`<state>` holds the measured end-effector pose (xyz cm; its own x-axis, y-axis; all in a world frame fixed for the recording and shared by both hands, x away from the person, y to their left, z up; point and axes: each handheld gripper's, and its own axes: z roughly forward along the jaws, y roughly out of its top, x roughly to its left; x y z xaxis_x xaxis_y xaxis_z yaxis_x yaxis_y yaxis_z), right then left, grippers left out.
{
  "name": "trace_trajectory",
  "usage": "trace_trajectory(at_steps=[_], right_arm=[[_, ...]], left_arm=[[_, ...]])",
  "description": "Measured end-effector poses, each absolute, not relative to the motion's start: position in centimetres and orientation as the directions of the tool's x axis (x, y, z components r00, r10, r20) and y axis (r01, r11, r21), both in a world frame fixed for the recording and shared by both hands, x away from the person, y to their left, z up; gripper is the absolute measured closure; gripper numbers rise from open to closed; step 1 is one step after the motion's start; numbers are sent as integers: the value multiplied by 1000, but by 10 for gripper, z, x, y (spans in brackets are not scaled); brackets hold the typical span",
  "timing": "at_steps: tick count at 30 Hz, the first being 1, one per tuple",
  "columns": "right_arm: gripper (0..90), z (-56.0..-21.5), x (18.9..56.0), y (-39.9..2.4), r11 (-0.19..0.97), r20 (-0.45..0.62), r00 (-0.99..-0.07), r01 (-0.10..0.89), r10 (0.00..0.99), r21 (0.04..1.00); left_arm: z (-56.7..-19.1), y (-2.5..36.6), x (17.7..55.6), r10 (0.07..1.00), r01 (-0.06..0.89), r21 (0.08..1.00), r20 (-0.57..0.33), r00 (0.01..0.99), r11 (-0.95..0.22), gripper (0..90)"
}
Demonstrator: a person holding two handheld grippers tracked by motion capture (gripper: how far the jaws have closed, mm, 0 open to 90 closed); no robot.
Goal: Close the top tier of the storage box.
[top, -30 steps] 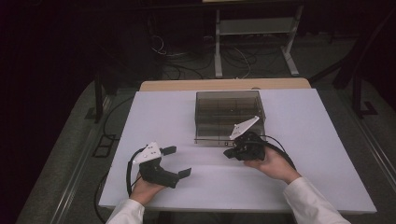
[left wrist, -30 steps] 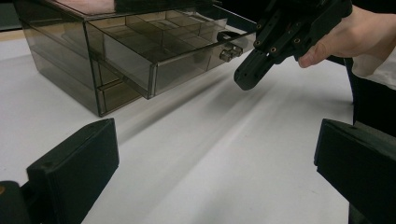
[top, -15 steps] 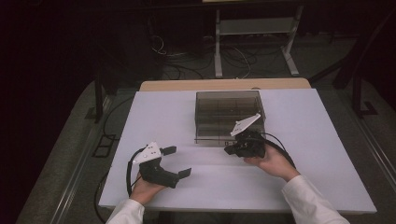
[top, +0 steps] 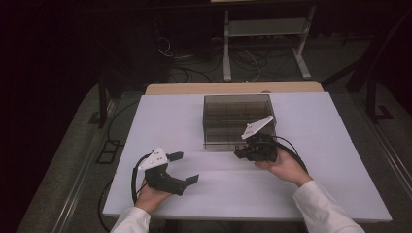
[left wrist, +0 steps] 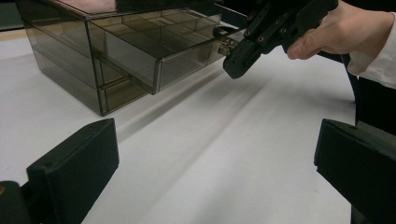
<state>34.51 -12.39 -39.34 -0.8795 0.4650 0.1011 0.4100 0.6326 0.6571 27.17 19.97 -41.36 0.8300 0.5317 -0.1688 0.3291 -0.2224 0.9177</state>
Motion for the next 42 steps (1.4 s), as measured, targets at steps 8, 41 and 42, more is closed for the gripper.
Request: trace_trajectory(at_steps=[8,41,42], right_arm=[[889,-392,347,-124,632,105,-881,409,461,658],[889,-387,363,-130,606,113,-863,434,493,667],[889,-387,364,-130,605,114,-862,434,494,668]], left_arm=[[-413,200,272,532,330,918,-170,829,-220,0],[-414,199,271,531,329,918,-170,830,-221,0],[-414,199,271,531,329,918,-170,830,-221,0]])
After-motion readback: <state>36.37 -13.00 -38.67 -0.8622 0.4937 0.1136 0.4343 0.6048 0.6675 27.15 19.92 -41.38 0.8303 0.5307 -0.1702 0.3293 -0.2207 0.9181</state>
